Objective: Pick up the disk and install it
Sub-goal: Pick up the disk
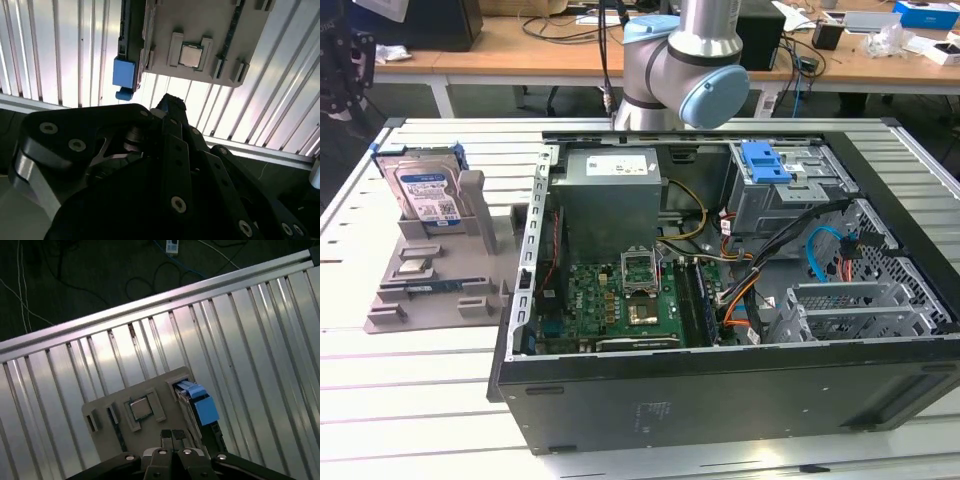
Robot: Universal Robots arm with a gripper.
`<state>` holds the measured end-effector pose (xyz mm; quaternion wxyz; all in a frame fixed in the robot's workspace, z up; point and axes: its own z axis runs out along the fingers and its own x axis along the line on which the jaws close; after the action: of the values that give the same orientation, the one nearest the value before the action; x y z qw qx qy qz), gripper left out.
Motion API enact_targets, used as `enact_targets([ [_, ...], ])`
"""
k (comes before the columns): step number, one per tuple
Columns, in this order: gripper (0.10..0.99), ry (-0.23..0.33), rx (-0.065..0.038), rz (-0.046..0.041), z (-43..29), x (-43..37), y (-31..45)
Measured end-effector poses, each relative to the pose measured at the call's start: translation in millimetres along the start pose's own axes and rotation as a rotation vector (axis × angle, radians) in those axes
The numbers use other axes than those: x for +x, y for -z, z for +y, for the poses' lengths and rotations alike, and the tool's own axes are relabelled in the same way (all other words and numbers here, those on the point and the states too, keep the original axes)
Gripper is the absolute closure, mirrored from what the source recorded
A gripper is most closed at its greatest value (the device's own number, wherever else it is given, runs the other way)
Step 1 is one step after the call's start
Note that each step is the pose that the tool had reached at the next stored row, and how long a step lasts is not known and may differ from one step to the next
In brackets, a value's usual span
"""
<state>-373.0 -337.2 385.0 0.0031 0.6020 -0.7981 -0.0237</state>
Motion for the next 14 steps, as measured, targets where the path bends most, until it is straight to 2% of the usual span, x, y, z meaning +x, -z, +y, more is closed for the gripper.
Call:
enact_targets([
  [7,0.980,0.121,-0.003,0.0050,0.0,0.0,0.0],
  [14,0.980,0.320,-0.008,0.0132,0.0,0.0,0.0],
])
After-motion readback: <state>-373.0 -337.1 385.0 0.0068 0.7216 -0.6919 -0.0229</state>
